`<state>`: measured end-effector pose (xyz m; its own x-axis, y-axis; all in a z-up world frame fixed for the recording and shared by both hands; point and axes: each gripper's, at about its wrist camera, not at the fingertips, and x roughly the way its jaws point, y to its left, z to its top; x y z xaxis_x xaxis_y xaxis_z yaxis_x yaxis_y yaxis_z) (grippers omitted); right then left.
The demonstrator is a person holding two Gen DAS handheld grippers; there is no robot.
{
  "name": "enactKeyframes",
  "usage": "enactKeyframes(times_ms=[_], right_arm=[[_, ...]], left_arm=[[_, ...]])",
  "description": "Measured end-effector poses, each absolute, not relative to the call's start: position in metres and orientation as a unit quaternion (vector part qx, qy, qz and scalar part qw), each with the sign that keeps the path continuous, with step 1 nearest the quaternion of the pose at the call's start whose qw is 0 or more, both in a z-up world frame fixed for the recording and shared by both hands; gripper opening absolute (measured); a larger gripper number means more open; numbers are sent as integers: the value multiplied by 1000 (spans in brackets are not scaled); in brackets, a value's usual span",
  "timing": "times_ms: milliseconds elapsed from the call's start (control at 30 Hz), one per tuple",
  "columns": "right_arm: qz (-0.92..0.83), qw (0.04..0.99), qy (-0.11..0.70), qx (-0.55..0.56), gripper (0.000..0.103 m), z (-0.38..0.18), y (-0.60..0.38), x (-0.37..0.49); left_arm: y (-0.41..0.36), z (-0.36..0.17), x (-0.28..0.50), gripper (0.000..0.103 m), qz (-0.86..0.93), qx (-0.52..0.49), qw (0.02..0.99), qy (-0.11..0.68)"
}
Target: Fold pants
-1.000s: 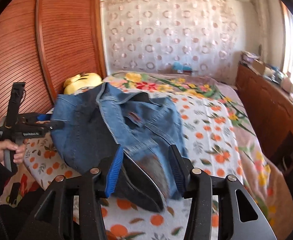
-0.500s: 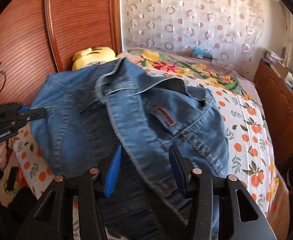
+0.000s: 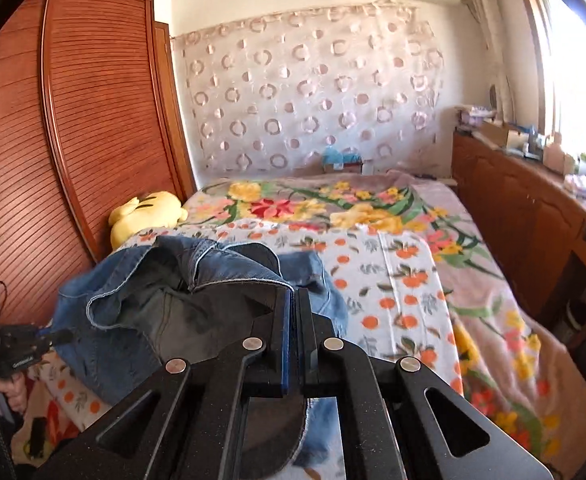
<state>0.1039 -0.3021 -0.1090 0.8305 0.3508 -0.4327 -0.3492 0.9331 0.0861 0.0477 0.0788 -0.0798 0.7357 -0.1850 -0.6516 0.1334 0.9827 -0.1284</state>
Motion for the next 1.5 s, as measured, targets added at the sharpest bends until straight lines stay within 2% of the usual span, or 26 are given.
enactKeyframes(times_ms=[167, 333, 600, 900, 1467, 1500], right_arm=[[179, 947, 265, -17, 2, -146, -312, 93], [176, 942, 285, 5, 2, -162, -329, 80], [143, 951, 271, 41, 2, -156, -357, 51], [136, 951, 275, 32, 2, -159, -352, 51], [138, 947, 287, 32, 2, -161, -357, 55], [138, 947, 288, 33, 2, -162, -357, 55]], left_arm=[[82, -69, 40, 25, -75, -29, 934, 347], [82, -49, 36, 48, -76, -21, 942, 325], [42, -38, 62, 48, -122, 12, 939, 321], [-13, -71, 82, 48, -176, 46, 911, 369], [-4, -101, 65, 48, -141, 45, 906, 395], [-1, -102, 64, 42, -140, 45, 907, 396]])
